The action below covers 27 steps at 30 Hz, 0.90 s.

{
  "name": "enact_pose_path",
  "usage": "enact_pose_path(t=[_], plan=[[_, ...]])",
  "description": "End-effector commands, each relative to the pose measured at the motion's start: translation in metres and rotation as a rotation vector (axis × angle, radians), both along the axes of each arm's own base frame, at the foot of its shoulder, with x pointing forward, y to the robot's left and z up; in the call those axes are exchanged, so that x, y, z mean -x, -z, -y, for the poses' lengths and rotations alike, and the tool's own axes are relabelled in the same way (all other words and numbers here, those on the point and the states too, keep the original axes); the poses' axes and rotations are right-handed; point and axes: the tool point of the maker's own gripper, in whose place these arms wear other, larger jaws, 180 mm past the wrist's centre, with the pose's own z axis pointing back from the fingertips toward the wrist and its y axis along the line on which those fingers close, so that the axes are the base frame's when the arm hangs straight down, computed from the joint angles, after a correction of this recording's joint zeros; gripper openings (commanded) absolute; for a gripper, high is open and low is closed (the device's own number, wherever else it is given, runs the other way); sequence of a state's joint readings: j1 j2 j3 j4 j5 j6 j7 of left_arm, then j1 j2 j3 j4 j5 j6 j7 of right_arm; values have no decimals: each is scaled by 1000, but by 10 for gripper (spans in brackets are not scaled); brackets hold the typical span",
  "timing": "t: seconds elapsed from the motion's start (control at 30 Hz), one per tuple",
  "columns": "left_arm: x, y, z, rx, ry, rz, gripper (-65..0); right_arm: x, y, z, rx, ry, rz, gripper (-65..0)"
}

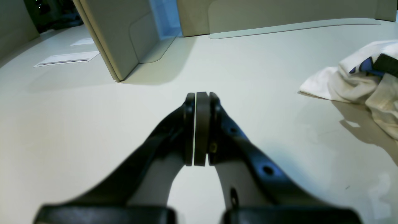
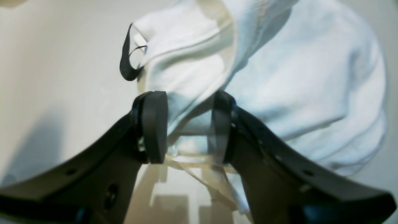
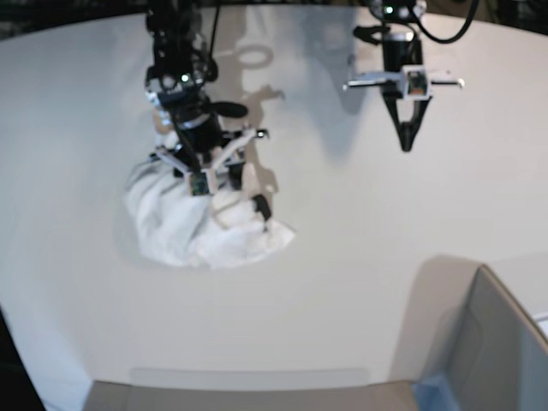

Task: Layout the t-shirt on the table in an organized manner, then fold the t-shirt properly
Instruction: 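Drag the grasped shirt fabric away from the left gripper with the right gripper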

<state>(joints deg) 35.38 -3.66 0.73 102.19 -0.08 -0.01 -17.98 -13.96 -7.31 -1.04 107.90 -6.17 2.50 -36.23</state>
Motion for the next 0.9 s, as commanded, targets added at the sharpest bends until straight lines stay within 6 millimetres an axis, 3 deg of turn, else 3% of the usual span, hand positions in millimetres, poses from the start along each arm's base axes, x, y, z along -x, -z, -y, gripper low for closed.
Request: enact_pose_path(t=[0.0,0.2,0.4,0.53,0.63,0.7,0.87], plan=[[0,-9,-1,-7,-2,34,-649,-9,-15,-3,-18,-1,59,-399],[0,-9,-1,-6,-1,34,-649,-17,-22,-8,-18,-17,82,-427],[0,-9,-1,-7,0,34,-649,-29,-38,-11,-14,-34,129,-650],[0,-9,-1,-7,0,34,-649,-32,-64,3,-11,5,203,-650],[-1,-9,-1,-9,1,35,-649,-35,-94,38,-5,103,282,-650],[-1,-9,-1,-9,1,35,-649,-39,-100,69,15,185,302,-650],[-1,-8,0,-7,3,32,-649,-45,-115,181,73,487,344,-650]])
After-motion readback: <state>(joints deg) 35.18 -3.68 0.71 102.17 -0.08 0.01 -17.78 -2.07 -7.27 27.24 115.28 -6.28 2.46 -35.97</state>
